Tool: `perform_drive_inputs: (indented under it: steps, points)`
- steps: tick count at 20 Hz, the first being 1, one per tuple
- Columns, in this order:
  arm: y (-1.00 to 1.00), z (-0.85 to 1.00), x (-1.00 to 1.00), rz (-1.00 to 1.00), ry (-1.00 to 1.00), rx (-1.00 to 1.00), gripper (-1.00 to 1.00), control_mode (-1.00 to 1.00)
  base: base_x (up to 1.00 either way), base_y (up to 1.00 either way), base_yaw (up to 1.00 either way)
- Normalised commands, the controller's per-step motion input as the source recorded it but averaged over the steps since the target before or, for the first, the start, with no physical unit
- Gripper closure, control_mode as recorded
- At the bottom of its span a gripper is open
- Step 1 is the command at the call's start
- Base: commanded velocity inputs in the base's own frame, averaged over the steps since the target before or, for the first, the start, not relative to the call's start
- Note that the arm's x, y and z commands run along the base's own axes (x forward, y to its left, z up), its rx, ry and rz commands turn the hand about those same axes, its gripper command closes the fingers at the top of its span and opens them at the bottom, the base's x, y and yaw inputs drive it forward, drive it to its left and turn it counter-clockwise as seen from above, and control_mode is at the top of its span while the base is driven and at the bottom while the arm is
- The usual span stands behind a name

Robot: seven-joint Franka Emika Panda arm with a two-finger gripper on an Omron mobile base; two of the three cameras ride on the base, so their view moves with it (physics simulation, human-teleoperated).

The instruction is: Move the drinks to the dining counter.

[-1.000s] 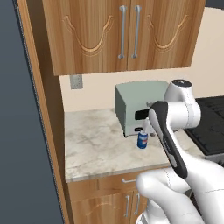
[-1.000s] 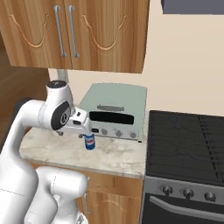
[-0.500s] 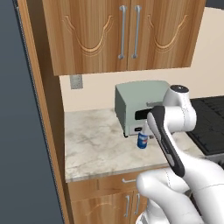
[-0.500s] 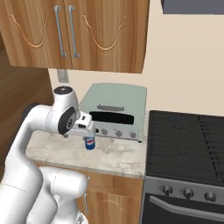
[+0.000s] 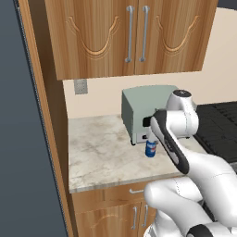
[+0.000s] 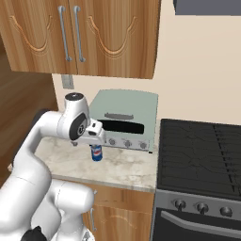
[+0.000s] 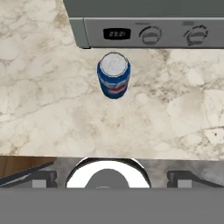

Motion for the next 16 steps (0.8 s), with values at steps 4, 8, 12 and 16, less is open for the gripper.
perform_drive_inputs:
  steps: [4, 8, 12, 16]
  points:
    - [0.0, -0.28, 0.26, 0.0, 0.02, 0.0, -1.0, -1.0, 0.0, 0.0, 0.0]
    - [0.02, -0.28, 0.31, 0.0, 0.0, 0.0, -1.0, -1.0, 0.0, 0.0, 0.0]
    - [0.01, -0.24, 0.22, 0.0, 0.0, 0.0, -1.0, -1.0, 0.0, 0.0, 0.0]
    - [0.06, -0.2, 0.24, 0.0, 0.01, 0.0, -1.0, -1.0, 0.0, 0.0, 0.0]
